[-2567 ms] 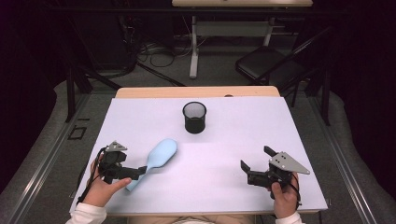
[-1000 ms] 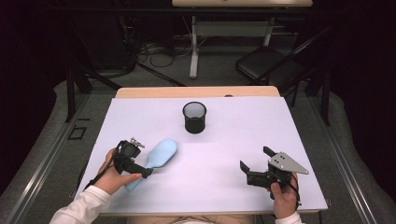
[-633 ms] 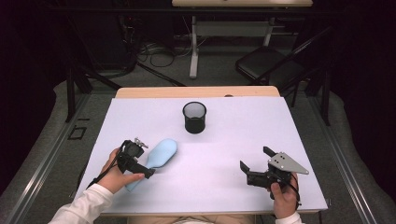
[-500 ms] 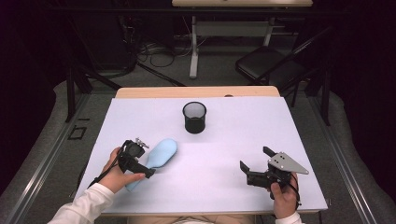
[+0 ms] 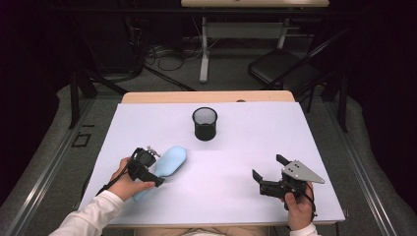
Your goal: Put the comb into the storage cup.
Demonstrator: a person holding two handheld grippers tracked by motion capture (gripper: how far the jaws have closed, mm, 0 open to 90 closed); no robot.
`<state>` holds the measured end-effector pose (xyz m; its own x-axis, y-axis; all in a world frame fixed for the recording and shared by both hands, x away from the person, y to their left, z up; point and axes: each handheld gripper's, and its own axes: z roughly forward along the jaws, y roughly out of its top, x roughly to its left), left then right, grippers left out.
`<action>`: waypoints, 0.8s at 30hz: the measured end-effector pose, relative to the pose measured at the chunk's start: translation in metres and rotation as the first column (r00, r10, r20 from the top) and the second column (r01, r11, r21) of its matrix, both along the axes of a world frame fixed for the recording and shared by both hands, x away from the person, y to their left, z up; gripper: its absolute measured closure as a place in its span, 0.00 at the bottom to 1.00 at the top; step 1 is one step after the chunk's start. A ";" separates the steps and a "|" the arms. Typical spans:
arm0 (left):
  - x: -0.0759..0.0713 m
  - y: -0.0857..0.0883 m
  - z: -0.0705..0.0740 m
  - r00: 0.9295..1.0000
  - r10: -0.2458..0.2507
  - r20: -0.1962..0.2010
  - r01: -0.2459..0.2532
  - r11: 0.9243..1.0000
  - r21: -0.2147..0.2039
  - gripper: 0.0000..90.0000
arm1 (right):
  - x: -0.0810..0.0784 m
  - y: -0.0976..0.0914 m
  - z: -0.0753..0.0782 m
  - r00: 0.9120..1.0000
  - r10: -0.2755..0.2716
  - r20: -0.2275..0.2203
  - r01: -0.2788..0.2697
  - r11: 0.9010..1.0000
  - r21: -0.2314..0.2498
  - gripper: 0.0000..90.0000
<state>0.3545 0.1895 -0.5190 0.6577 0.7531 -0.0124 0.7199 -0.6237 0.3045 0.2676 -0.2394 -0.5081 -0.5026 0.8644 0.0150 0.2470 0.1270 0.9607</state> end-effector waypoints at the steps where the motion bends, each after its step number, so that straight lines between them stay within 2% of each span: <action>1: 0.000 -0.001 -0.001 1.000 0.001 0.003 -0.001 1.000 0.003 0.25 | 0.000 0.000 0.000 1.000 0.001 0.000 -0.001 1.000 -0.001 0.04; 5: 0.001 -0.002 -0.001 1.000 0.002 -0.004 -0.002 1.000 0.015 0.31 | 0.000 0.000 0.000 1.000 0.002 -0.005 -0.002 1.000 0.001 0.04; 7: 0.002 -0.002 -0.001 1.000 -0.001 -0.010 0.001 1.000 0.017 0.38 | 0.000 0.000 0.000 1.000 0.003 -0.005 -0.003 1.000 0.001 0.04; 10: 0.002 -0.002 -0.001 1.000 -0.001 -0.004 0.001 1.000 0.021 0.39 | 0.000 0.000 0.000 1.000 0.004 -0.007 -0.004 1.000 0.000 0.04; 15: 0.001 -0.003 -0.003 1.000 -0.010 0.007 0.009 1.000 0.028 0.45 | 0.000 0.000 0.000 1.000 0.003 -0.008 -0.003 1.000 0.002 0.05; 20: 0.001 -0.002 -0.003 1.000 -0.008 0.008 0.008 1.000 0.008 0.51 | 0.000 0.000 0.000 1.000 0.004 -0.008 -0.004 1.000 0.001 0.05; 24: 0.001 -0.003 -0.005 1.000 -0.013 -0.003 0.013 1.000 -0.001 0.51 | 0.000 0.000 -0.001 1.000 0.004 -0.007 -0.004 1.000 -0.001 0.05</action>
<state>0.3554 0.1867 -0.5238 0.6673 0.7446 -0.0148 0.7126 -0.6326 0.3032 0.2678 -0.2391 -0.5086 -0.5059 0.8624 0.0173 0.2533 0.1294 0.9587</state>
